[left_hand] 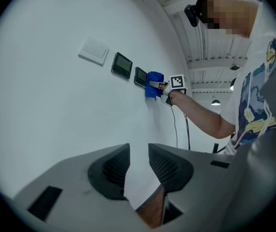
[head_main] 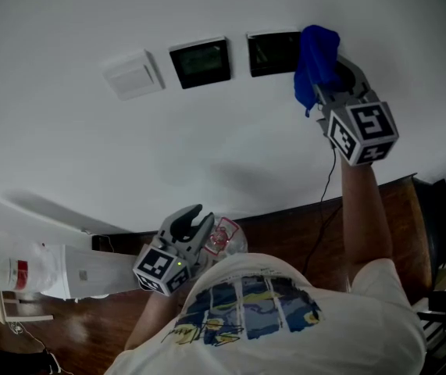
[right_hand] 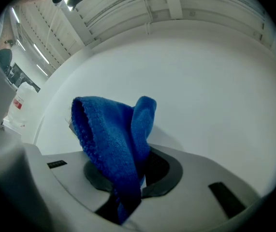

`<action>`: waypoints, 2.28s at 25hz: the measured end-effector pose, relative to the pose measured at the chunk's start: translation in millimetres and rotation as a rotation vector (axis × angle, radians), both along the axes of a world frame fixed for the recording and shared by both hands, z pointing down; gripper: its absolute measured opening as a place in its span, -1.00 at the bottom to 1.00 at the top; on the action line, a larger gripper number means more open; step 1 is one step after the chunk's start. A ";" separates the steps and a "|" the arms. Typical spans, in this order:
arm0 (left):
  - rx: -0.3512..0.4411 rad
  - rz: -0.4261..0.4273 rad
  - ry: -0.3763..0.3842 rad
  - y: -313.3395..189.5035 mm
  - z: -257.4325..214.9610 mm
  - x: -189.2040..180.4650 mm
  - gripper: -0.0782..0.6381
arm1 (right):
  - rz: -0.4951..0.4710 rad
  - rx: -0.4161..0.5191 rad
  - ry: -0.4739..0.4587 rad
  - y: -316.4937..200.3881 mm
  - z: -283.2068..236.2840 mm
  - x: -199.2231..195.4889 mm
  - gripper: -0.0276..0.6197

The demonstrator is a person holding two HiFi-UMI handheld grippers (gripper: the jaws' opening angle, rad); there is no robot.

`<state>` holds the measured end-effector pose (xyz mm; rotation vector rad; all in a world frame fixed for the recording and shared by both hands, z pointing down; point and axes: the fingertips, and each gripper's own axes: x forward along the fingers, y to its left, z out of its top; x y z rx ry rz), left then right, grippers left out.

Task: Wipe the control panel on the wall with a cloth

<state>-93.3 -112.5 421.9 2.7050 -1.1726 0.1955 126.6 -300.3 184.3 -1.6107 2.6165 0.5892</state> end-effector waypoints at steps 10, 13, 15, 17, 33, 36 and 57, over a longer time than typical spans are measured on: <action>0.003 -0.013 0.009 0.2 0.9 -4.3 -0.51 | -0.027 0.034 -0.007 27.5 -4.9 2.4 -0.63; 0.008 -0.019 0.008 -0.1 1.1 -6.7 -0.51 | -0.029 0.039 -0.020 52.7 3.6 9.0 -0.63; 0.007 -0.024 0.007 -0.4 0.9 -9.0 -0.51 | -0.030 0.035 -0.037 74.3 14.4 15.0 -0.63; 0.005 -0.030 0.006 -0.5 0.2 -11.5 -0.51 | -0.032 0.022 -0.049 98.9 29.8 19.3 -0.63; 0.020 -0.008 -0.001 -6.5 -4.6 -9.1 -0.51 | 0.004 -0.135 -0.065 182.6 119.7 23.1 -0.64; 0.024 -0.016 0.000 -6.2 -3.9 -11.6 -0.51 | 0.002 -0.144 -0.062 179.8 122.5 18.8 -0.64; 0.031 -0.035 -0.003 -7.7 -6.8 -13.7 -0.51 | -0.034 -0.137 -0.067 172.6 122.1 12.7 -0.64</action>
